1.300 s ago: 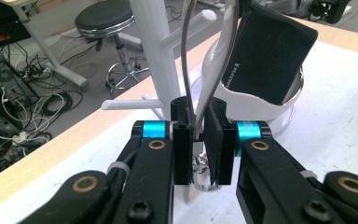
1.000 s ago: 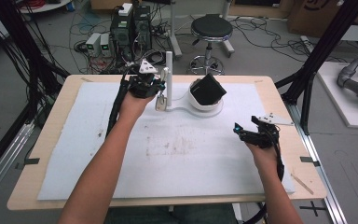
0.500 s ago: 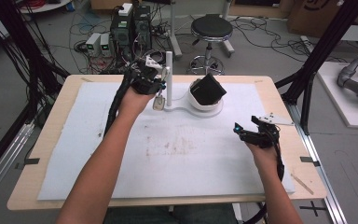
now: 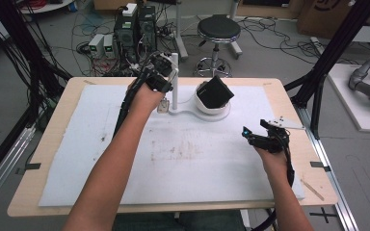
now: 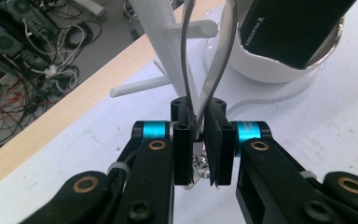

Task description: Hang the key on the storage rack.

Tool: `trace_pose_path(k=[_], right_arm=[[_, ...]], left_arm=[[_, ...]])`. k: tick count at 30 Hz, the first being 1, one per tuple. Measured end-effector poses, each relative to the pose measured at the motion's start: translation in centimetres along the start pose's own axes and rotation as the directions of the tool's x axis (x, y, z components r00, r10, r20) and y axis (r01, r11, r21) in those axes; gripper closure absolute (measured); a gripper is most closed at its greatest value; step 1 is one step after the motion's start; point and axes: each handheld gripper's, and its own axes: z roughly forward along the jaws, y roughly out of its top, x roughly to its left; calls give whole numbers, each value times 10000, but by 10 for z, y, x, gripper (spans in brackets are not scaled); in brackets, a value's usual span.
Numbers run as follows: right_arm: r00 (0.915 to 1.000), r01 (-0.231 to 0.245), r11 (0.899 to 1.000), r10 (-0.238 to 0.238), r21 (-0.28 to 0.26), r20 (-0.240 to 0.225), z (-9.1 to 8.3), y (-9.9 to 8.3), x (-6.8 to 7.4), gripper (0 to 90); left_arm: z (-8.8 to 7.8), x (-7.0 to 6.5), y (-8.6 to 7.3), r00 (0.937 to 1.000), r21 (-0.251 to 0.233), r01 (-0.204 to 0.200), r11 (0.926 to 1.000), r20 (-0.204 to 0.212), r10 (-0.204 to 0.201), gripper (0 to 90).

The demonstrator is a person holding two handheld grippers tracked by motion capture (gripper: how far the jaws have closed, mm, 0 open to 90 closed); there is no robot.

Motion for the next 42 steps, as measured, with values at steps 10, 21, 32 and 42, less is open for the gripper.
trace_pose_path(k=[10, 21, 32, 42], right_arm=[[10000, -64, 10000, 64, 20, 3, -1, -1, -1, 198], [10000, -76, 10000, 76, 2, 5, -1, -1, -3, 197], [10000, -33, 10000, 33, -11, -55, -1, 0, 1, 198], [10000, -36, 9999, 36, -123, -16, -3, 0, 0, 197]], left_arm=[[15, 2, 4, 9999, 487, -19, 9988, -164, 27, 819], [27, 3, -2, 9996, 439, 88, 9990, -284, -75, 814], [12, 6, -9, 9974, -592, 644, 9962, 358, -623, 429], [-21, 14, -36, 9927, -2316, 555, 9712, 1172, -288, 306]])
